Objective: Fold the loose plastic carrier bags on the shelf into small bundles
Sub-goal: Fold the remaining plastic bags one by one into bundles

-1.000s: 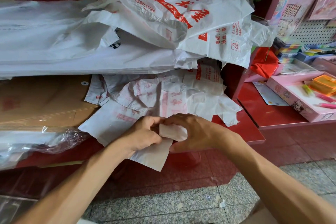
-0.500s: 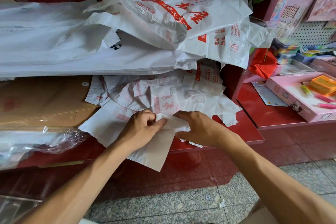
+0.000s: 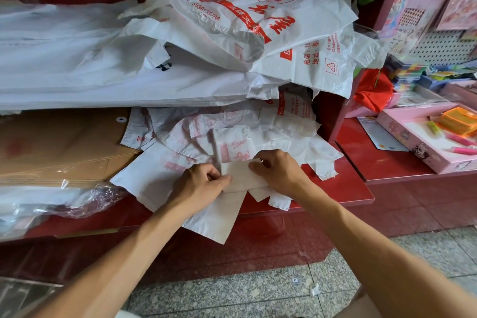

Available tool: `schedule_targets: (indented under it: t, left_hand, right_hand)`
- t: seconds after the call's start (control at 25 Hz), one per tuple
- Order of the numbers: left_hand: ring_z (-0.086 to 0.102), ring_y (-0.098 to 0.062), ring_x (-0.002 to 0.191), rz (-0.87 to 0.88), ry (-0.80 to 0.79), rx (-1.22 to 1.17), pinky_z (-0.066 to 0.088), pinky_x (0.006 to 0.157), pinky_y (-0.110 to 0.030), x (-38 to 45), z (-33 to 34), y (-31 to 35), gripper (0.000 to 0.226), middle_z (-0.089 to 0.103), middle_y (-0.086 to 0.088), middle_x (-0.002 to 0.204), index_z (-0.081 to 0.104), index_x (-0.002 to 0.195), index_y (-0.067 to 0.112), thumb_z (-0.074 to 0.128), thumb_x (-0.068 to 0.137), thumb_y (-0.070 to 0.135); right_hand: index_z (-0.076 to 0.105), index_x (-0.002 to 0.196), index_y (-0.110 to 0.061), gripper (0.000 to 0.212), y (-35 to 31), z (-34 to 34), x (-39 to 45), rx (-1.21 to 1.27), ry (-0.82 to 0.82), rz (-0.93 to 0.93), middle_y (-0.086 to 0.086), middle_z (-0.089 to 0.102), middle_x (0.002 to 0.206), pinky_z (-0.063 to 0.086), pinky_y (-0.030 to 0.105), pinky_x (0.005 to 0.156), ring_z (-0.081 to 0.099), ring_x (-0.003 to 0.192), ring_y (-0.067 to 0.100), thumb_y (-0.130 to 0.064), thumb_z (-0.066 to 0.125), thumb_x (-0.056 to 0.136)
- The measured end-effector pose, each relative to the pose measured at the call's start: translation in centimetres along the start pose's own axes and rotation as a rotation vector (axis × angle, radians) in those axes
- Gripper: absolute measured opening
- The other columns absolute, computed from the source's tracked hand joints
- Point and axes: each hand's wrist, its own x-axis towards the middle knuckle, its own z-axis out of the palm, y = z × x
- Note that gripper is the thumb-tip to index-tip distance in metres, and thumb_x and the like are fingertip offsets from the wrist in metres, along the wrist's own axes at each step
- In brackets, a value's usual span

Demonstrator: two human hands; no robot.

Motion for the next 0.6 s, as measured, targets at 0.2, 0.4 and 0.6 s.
schedule_targets:
  t: [0.2, 0.4, 0.6]
  left_hand:
    - [0.045, -0.017, 0.12, 0.424, 0.101, 0.338, 0.037, 0.094, -0.037, -0.2, 0.4, -0.6, 0.065, 0.05, 0.01, 0.131, 0.049, 0.132, 0.026, 0.064, 0.079, 0.059]
    - [0.045, -0.013, 0.118, 0.416, -0.02, 0.458, 0.033, 0.091, -0.035, 0.2, 0.7, -0.6, 0.076, 0.052, 0.017, 0.124, 0.062, 0.117, 0.031, 0.032, 0.067, 0.079]
    - [0.05, -0.018, 0.111, 0.419, 0.024, 0.472, 0.037, 0.088, -0.038, 0.2, 0.7, -0.8, 0.035, 0.055, 0.011, 0.116, 0.066, 0.108, 0.021, 0.049, 0.088, 0.044]
  right_hand:
    - [0.064, 0.108, -0.021, 0.021, -0.5, 0.6, 0.0, -0.148, 0.064, 0.027, -0.008, 0.058, 0.083, 0.041, 0.03, 0.061, 0.057, 0.077, 0.017, -0.032, 0.063, 0.091]
    - [0.064, 0.116, -0.024, 0.029, -0.8, -0.6, -0.4, -0.328, -0.021, -0.214, -0.003, 0.058, 0.114, 0.049, 0.035, 0.075, 0.057, 0.101, 0.021, -0.03, 0.066, 0.088]
    - [0.053, 0.135, -0.024, 0.055, -0.2, -1.9, -0.9, -0.308, -0.301, -0.175, -0.007, 0.055, 0.129, 0.047, 0.032, 0.091, 0.048, 0.114, 0.016, -0.024, 0.067, 0.082]
